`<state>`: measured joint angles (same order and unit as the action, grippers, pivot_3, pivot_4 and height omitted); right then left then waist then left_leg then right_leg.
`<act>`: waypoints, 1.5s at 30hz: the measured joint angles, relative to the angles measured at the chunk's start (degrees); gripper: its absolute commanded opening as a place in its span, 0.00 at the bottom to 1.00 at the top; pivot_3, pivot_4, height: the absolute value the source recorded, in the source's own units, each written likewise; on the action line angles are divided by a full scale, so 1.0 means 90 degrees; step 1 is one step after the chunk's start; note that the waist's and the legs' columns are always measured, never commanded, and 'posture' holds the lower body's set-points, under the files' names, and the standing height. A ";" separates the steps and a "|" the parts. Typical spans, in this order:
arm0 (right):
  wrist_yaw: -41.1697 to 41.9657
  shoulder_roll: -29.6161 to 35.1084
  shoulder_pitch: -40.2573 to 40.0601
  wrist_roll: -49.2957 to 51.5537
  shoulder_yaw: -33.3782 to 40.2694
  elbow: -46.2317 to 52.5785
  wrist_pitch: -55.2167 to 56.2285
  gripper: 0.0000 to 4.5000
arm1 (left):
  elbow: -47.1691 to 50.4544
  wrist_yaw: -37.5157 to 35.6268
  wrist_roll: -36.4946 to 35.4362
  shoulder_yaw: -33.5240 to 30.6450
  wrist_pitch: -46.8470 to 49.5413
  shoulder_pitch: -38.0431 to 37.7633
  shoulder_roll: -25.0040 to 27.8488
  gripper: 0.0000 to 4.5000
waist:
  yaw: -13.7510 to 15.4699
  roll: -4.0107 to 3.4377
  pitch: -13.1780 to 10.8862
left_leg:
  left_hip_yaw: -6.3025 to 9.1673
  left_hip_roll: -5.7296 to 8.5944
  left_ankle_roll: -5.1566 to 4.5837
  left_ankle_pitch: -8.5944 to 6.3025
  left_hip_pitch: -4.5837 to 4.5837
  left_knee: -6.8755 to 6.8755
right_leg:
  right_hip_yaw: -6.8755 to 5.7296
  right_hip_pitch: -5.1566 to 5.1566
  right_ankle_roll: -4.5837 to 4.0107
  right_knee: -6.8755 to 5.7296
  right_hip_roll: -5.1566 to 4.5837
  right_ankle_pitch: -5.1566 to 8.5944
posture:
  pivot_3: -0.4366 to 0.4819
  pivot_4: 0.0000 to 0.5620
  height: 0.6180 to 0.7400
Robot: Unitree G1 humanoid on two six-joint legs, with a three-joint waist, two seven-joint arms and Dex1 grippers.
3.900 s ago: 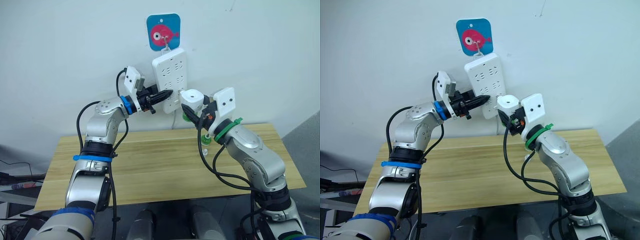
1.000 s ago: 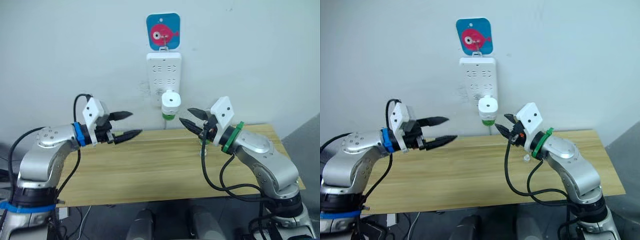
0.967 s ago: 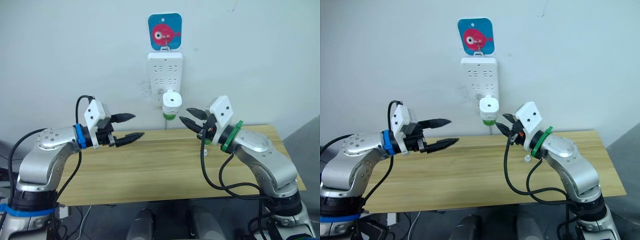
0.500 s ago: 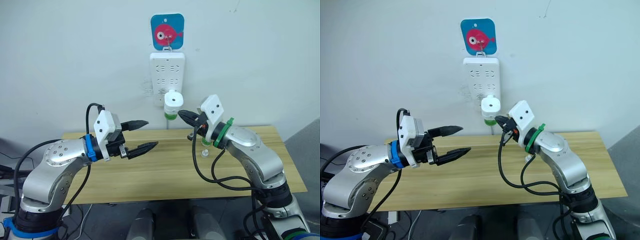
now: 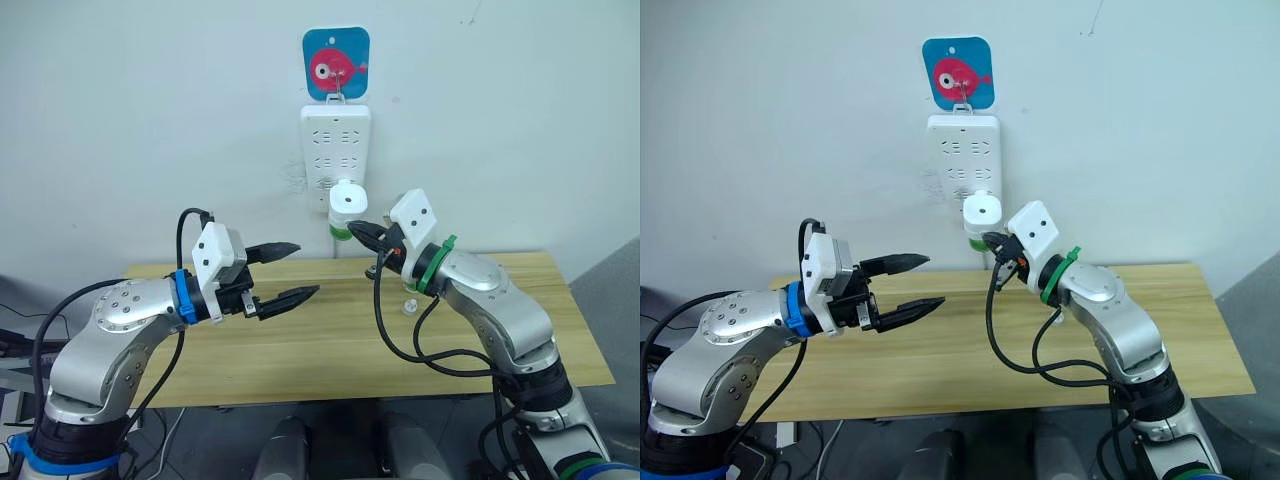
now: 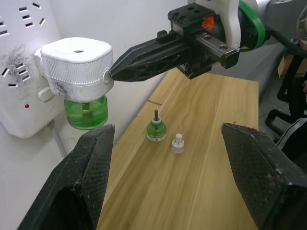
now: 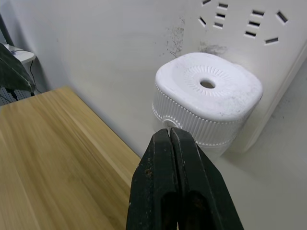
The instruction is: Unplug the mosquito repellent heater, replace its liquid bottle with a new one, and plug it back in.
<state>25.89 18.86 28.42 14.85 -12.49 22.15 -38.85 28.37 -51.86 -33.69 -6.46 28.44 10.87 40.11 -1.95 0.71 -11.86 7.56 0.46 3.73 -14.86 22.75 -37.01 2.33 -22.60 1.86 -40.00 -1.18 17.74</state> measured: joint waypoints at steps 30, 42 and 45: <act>-0.1081 -0.0940 0.0017 -0.0015 0.0194 -0.0008 -0.0744 0.01 | -0.0654 -0.0091 0.0155 0.0205 -0.0459 0.0111 -0.0174 0.83 | -0.0035 0.0000 0.0000 | 0.0006 -0.0005 0.0028 0.0036 -0.0044 -0.0002 | -0.0002 0.0035 -0.0018 -0.0011 0.0015 -0.0037 | 0.47 0.29 0.94; 0.0696 0.0815 -0.0357 0.0718 0.0411 0.1123 -0.0672 0.01 | -0.1169 -0.0110 0.0317 0.0196 -0.0583 0.0207 -0.0121 0.83 | 0.0005 0.0000 0.0001 | 0.0007 -0.0006 0.0008 0.0037 -0.0018 0.0020 | -0.0012 0.0029 -0.0005 0.0039 0.0011 -0.0040 | 0.47 0.26 0.94; 0.1300 0.1378 -0.0632 0.0959 0.0466 0.1386 -0.0529 0.00 | -0.1551 -0.0239 0.0585 0.0213 -0.0863 0.0269 -0.0028 0.87 | -0.0015 0.0000 0.0001 | 0.0001 -0.0006 0.0006 0.0036 -0.0002 0.0025 | -0.0009 0.0022 -0.0005 0.0060 0.0008 -0.0041 | 0.48 0.25 0.94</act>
<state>37.59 31.26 22.73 23.48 -8.30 34.62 -43.61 14.41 -54.02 -28.43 -4.53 20.67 13.29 39.86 -2.08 0.71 -11.85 7.56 0.40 3.79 -14.53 22.73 -36.79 2.24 -22.40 1.82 -39.46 -1.11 17.37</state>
